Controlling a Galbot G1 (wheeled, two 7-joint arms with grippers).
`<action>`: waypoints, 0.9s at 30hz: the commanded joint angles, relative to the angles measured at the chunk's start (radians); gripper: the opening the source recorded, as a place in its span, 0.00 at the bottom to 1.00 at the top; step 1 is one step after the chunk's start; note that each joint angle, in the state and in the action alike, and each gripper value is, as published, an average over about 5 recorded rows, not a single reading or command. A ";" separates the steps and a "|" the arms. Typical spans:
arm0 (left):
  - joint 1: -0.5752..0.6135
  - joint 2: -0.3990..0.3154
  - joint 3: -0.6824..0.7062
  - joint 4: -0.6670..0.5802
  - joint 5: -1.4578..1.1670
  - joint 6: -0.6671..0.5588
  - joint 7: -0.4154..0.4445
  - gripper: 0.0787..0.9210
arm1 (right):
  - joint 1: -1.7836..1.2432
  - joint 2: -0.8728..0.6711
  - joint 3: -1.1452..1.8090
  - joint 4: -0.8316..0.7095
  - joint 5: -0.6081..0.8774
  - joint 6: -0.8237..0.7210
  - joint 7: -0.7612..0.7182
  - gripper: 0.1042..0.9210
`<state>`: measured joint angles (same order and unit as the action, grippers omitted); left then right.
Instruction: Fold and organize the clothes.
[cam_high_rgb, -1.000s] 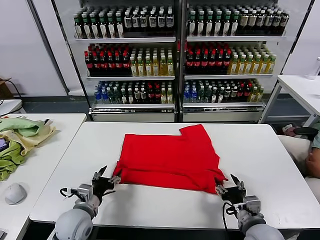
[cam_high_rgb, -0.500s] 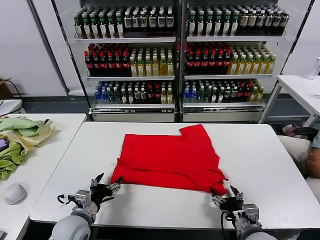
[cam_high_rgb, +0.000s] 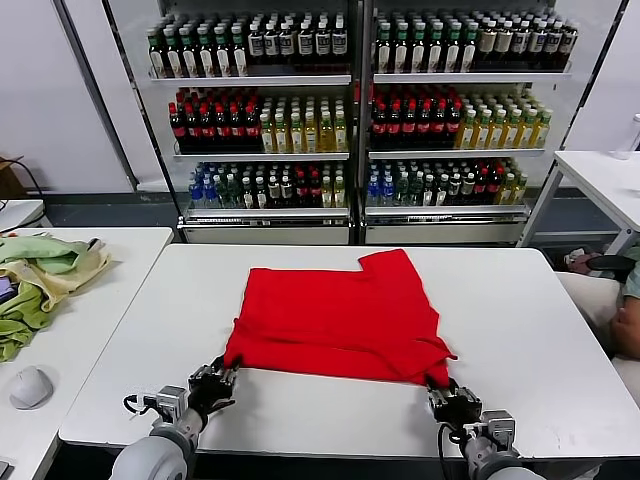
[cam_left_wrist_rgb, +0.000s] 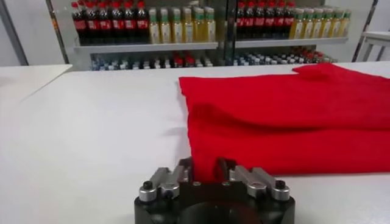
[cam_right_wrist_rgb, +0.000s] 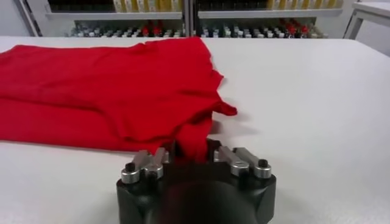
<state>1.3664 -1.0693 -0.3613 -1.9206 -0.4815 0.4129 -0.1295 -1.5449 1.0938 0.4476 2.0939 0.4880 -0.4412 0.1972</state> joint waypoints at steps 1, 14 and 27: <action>0.169 0.036 -0.042 -0.153 0.001 -0.015 -0.002 0.15 | -0.110 -0.023 0.067 0.126 -0.024 0.002 -0.014 0.10; 0.473 0.098 -0.120 -0.349 0.131 0.016 0.017 0.02 | -0.382 -0.053 0.144 0.270 -0.122 -0.001 -0.009 0.06; 0.425 0.126 -0.202 -0.559 0.126 0.031 -0.002 0.31 | -0.326 -0.061 0.324 0.486 0.043 -0.137 0.036 0.46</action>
<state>1.7783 -0.9611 -0.5000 -2.2922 -0.3759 0.4225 -0.1318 -1.8817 1.0499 0.6358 2.4418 0.4374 -0.5136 0.2137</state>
